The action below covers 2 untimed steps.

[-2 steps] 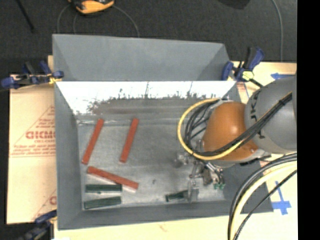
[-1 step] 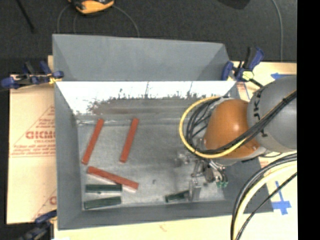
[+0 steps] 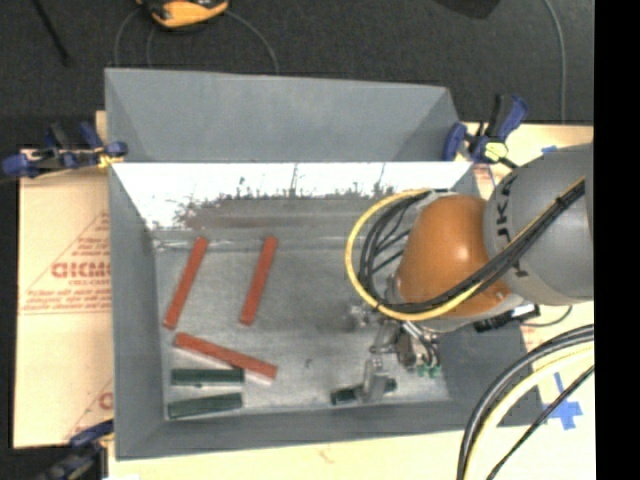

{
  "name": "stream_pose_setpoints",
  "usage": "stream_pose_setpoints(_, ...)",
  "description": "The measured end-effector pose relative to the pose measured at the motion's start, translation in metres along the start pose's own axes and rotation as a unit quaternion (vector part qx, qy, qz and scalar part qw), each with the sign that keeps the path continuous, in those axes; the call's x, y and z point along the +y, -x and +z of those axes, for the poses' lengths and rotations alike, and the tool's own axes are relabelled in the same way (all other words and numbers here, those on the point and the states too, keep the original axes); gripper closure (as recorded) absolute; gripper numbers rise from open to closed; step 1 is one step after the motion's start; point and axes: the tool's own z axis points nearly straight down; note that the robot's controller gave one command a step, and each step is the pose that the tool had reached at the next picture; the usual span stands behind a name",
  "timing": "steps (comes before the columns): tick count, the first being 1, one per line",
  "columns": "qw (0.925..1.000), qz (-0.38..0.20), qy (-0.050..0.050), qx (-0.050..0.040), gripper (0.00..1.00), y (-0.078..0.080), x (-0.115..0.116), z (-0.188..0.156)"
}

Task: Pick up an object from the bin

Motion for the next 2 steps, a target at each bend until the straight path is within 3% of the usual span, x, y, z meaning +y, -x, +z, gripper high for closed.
stream_pose_setpoints(1,0.9968,-0.079,-0.001,0.0001,0.0,0.0,0.018,0.029)
stream_pose_setpoints(2,0.9986,0.052,0.0,-0.0029,1.0,-0.005,-0.04,0.028)
